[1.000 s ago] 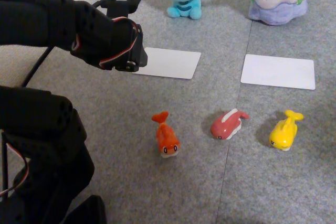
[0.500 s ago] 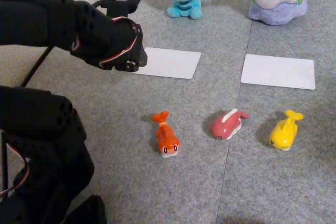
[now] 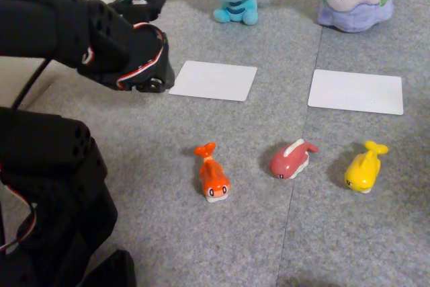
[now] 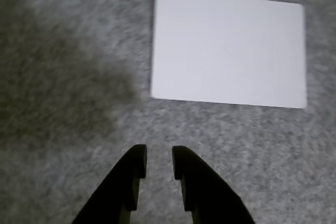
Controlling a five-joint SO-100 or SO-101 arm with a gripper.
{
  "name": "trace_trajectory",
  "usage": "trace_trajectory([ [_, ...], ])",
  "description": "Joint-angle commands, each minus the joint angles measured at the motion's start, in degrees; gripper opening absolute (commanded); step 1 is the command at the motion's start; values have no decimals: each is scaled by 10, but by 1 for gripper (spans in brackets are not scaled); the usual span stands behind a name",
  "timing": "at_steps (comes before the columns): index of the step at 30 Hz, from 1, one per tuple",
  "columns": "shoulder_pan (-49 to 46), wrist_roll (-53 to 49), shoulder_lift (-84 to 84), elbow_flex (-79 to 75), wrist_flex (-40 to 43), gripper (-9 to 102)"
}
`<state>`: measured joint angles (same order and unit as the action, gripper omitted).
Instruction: Wooper wants to eat egg sudhi, and Goomy wants to eat shrimp sushi
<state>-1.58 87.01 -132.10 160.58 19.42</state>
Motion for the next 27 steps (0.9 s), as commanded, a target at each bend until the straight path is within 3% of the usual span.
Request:
trace_trajectory([
  [1, -18, -16, -16, -14, 16, 7],
  [7, -59, -18, -16, -85, 104, 22],
  [12, -150, -22, -15, -233, 264, 23],
  [18, -266, -161, -4, -401, 432, 23],
  [21, -333, -246, -4, -437, 474, 23],
  [27, -459, -359, 57, -439, 476, 23],
])
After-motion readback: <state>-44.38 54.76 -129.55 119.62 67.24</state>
